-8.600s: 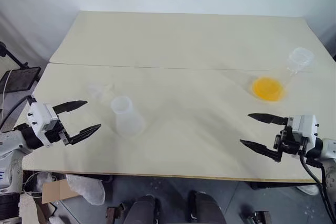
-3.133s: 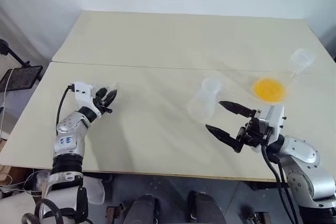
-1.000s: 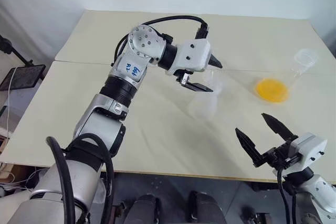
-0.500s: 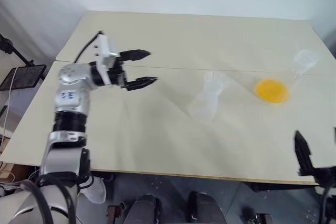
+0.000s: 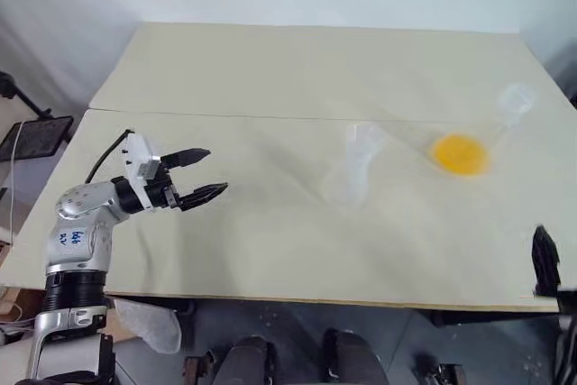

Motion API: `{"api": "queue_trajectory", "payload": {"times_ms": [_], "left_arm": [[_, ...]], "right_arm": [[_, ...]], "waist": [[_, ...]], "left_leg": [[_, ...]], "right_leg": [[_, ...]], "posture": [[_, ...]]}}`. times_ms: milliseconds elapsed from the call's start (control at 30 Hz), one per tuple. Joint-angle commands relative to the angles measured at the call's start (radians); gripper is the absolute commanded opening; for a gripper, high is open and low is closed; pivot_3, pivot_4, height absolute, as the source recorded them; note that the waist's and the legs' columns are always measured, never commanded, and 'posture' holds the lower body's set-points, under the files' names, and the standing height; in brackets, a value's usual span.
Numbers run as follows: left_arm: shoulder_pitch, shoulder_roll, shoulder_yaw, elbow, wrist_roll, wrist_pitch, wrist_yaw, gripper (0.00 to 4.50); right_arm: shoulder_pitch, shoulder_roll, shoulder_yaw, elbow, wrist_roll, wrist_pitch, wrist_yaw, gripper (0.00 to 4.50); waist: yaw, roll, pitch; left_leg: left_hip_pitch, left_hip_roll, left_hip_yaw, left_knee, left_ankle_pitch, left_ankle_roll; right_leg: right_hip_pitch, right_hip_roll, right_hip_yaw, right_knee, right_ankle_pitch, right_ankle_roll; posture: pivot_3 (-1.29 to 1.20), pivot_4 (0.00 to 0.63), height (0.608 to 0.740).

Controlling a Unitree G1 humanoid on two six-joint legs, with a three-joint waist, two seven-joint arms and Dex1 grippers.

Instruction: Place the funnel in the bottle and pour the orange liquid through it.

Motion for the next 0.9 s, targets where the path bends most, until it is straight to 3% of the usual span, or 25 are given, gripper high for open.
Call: {"api": "queue_trajectory", "payload": {"times_ms": [33, 300, 500, 900], "left_arm": [[0.037, -0.003, 0.018, -0.100, -0.046, 0.028, 0.035, 4.45], [0.084, -0.018, -0.002, -0.208, -0.074, 0.072, 0.081, 4.45], [0.095, -0.022, -0.005, -0.243, -0.083, 0.078, 0.106, 4.45], [0.109, -0.027, -0.012, -0.267, -0.082, 0.061, 0.128, 4.45]], "right_arm": [[-0.163, -0.114, 0.012, 0.068, 0.044, 0.211, -0.111, 4.50], [-0.570, -0.291, 0.112, 0.413, -0.015, 0.363, -0.073, 4.50], [-0.781, -0.316, 0.160, 0.624, -0.058, 0.342, -0.027, 4.50], [-0.989, -0.295, 0.224, 0.873, -0.133, 0.248, 0.055, 4.50]], "waist": [[-0.004, 0.000, 0.000], [-0.006, 0.001, 0.000], [-0.009, 0.001, 0.000], [-0.011, 0.001, 0.000]], "left_leg": [[0.000, 0.002, -0.001, 0.000, -0.001, -0.001], [-0.002, 0.002, -0.001, 0.001, 0.000, -0.001], [-0.003, 0.001, -0.001, 0.001, 0.000, 0.000], [-0.003, 0.001, 0.000, 0.001, 0.000, 0.000]], "right_leg": [[0.000, 0.000, 0.000, 0.000, -0.001, -0.001], [-0.001, 0.003, -0.006, 0.002, -0.002, -0.004], [0.000, 0.002, -0.010, 0.001, -0.002, -0.003], [0.000, 0.002, -0.013, 0.001, -0.002, -0.003]], "posture": [[0.00, 0.150, 0.740], [0.00, 0.150, 0.740], [0.00, 0.150, 0.740], [0.00, 0.150, 0.740]]}}
